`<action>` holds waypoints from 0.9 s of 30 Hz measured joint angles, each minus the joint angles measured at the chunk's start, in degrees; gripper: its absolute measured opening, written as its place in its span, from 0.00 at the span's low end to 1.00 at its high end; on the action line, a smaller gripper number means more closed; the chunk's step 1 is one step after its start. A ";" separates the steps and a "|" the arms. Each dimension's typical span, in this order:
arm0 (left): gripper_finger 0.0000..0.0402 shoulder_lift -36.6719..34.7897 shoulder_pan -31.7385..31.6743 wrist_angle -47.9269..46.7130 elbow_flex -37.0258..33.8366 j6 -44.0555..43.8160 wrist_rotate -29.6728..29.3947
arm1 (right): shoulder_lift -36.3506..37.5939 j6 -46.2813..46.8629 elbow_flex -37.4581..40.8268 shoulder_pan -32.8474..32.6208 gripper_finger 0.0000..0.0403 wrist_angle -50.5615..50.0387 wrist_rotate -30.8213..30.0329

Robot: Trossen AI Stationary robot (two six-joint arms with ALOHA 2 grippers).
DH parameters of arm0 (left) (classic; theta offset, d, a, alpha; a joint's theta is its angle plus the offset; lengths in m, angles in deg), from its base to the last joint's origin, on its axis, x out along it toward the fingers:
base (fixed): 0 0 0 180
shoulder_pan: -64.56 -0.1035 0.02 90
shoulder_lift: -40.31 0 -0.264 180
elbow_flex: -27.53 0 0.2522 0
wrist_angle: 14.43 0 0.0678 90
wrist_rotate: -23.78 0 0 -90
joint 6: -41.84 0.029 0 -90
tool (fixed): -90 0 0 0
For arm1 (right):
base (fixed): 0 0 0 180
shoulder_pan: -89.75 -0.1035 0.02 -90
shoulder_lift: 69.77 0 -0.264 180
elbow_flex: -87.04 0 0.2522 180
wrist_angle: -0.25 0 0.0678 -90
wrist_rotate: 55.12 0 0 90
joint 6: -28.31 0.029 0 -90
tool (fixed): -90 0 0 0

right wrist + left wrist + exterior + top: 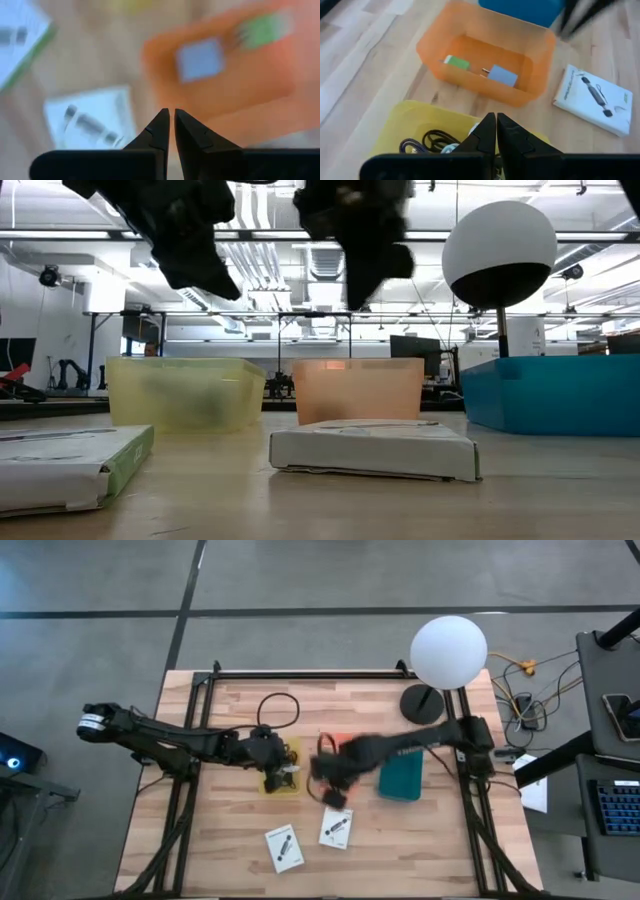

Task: Pick and place items into bin
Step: Put the right white card reader box into the blue bin

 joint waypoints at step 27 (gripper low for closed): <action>0.00 -0.83 13.13 -1.85 -0.82 3.91 5.53 | -10.09 10.00 8.57 -20.41 0.04 22.56 -4.61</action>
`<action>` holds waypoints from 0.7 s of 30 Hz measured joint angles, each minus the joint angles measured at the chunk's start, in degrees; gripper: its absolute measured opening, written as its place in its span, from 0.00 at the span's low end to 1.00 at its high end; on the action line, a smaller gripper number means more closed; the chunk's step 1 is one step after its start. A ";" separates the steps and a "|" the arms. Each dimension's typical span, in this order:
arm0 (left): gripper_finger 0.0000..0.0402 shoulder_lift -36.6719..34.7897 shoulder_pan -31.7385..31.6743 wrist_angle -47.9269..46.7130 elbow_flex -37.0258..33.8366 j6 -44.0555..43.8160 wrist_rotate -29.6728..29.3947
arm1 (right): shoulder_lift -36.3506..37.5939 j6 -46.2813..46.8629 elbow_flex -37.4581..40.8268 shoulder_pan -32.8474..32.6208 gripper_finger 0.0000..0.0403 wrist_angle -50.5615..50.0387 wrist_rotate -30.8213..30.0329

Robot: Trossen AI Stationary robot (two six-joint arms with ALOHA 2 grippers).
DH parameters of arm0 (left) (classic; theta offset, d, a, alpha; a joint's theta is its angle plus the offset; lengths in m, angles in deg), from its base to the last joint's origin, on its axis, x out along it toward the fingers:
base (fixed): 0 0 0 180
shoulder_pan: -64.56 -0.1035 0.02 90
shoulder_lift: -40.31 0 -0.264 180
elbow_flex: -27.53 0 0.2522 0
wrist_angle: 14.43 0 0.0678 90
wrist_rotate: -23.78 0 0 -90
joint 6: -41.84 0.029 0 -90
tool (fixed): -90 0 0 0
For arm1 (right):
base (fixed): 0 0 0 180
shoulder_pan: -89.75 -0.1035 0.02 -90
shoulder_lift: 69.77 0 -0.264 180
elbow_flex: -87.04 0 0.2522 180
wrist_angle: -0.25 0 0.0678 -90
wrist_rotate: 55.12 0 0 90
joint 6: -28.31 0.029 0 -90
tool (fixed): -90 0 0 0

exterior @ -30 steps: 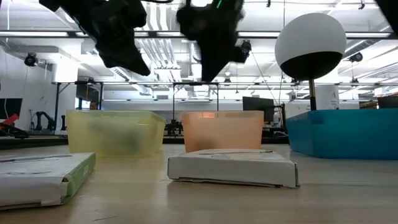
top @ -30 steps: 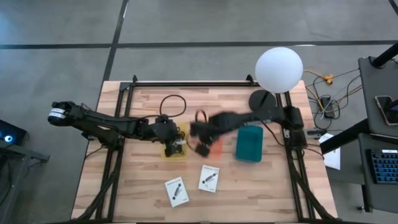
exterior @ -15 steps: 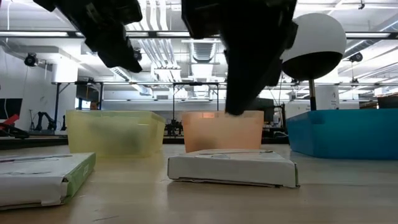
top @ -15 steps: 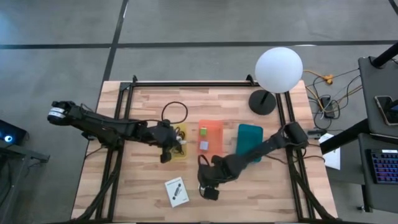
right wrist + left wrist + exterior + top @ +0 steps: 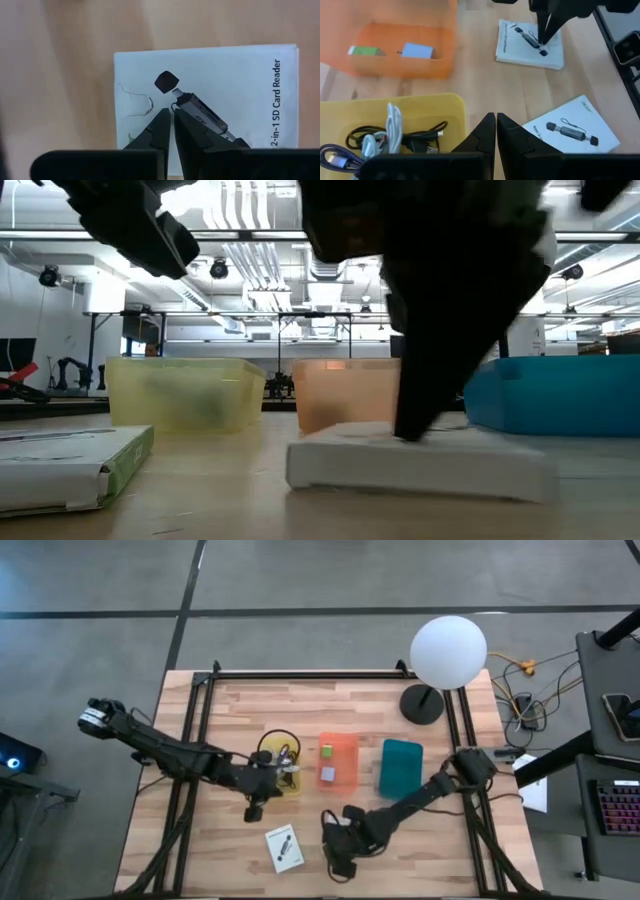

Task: Pick and place items into bin
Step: Put the right white card reader box into the blue bin

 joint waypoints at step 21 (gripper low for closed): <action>0.00 10.88 12.73 5.93 7.01 -9.31 -12.98 | -0.28 8.32 -14.30 -7.08 0.04 -14.58 -13.84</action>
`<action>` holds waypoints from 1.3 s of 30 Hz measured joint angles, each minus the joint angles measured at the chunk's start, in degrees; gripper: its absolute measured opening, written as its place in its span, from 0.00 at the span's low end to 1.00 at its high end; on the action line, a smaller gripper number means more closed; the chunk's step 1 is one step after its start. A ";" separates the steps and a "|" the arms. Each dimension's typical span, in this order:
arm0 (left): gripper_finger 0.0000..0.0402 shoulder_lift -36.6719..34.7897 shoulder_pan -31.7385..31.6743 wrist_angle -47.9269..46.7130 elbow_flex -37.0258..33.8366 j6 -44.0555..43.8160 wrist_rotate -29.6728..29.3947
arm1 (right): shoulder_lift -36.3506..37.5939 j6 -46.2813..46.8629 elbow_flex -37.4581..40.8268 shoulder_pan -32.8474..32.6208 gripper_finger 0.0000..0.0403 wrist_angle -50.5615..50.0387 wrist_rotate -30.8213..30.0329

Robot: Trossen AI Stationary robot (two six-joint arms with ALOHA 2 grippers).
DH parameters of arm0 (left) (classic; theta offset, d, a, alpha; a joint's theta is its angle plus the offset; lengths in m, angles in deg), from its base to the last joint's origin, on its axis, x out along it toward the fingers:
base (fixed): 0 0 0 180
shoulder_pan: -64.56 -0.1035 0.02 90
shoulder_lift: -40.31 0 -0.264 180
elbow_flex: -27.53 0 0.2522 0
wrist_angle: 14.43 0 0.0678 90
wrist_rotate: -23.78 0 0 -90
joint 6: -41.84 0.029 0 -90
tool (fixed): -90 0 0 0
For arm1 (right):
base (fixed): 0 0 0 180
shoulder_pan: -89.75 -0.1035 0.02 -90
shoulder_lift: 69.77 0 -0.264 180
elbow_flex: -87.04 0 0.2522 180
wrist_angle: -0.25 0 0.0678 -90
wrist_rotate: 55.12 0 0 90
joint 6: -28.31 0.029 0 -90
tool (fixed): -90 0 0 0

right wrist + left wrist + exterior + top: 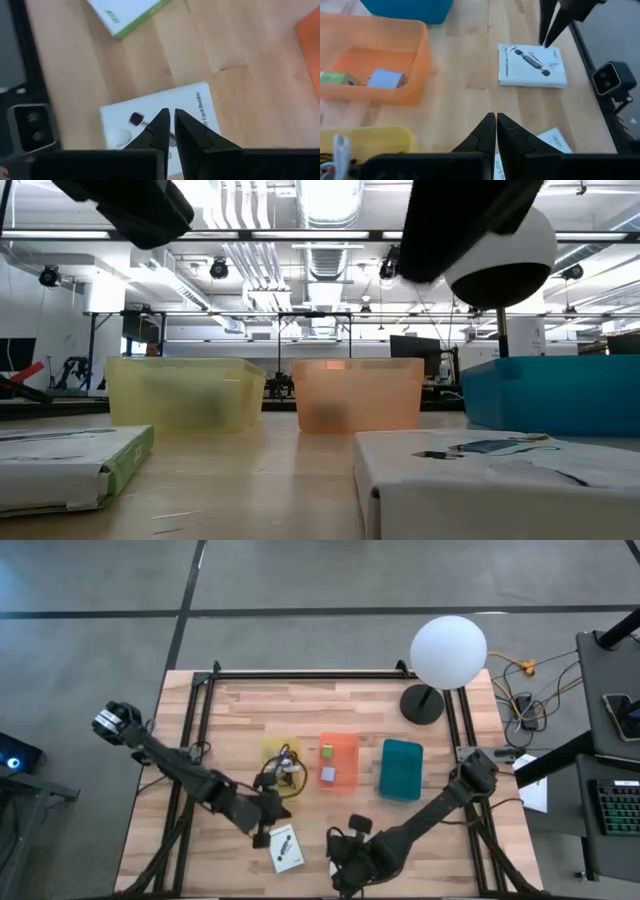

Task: Pick and place items into bin
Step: Put the right white card reader box into the blue bin

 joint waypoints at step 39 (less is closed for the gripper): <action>0.17 33.50 2.80 8.36 21.73 -11.82 3.46 | 0.22 29.94 13.06 -12.22 0.30 0.33 -0.75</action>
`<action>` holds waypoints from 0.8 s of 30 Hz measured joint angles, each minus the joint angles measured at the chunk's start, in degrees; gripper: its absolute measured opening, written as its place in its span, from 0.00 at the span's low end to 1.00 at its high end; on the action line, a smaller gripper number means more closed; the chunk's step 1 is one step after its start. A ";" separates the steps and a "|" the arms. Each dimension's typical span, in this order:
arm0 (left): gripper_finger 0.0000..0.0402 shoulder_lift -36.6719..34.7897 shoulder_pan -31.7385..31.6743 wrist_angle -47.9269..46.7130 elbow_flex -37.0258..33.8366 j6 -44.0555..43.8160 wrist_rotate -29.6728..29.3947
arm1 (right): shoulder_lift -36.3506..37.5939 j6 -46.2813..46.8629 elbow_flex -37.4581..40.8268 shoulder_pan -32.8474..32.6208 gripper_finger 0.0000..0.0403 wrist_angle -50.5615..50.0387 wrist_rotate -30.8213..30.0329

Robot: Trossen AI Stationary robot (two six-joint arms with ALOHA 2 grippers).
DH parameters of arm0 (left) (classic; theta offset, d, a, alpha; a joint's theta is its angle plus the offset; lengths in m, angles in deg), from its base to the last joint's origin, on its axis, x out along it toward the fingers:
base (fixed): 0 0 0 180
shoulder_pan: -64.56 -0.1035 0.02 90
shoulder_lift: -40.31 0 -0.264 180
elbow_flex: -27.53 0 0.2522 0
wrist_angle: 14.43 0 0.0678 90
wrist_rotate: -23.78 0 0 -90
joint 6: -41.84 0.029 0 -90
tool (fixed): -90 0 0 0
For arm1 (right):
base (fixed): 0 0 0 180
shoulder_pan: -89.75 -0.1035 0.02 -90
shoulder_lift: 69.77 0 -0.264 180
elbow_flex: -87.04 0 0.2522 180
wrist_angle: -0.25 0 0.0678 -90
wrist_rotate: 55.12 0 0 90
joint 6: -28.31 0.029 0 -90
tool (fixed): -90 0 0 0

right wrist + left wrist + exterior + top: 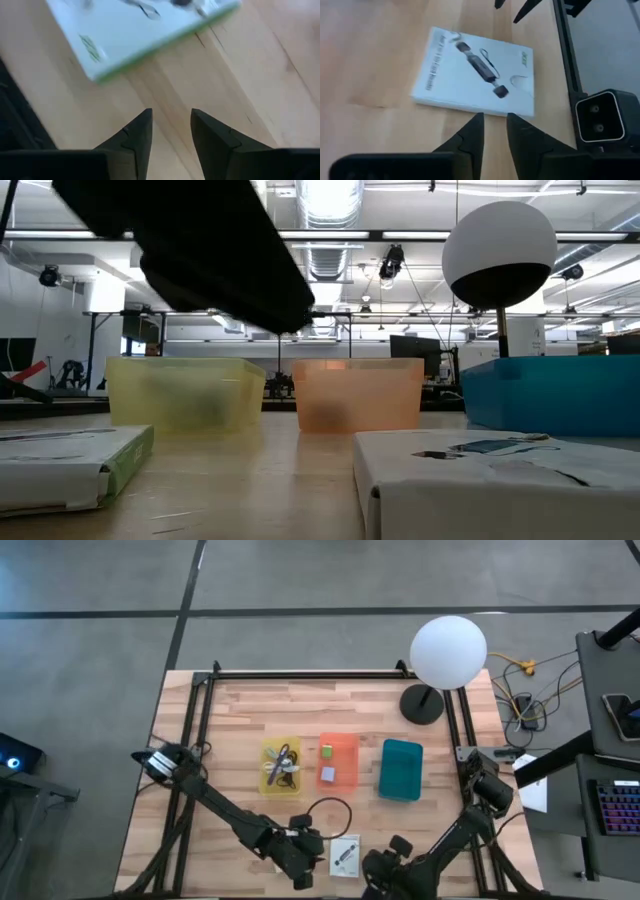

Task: Pick and place items into bin
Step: Put the right white card reader box into the blue bin

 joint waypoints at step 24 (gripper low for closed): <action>0.13 6.52 -3.68 4.05 1.17 -0.91 4.39 | 0.11 -14.13 1.47 3.00 0.29 -0.01 -2.01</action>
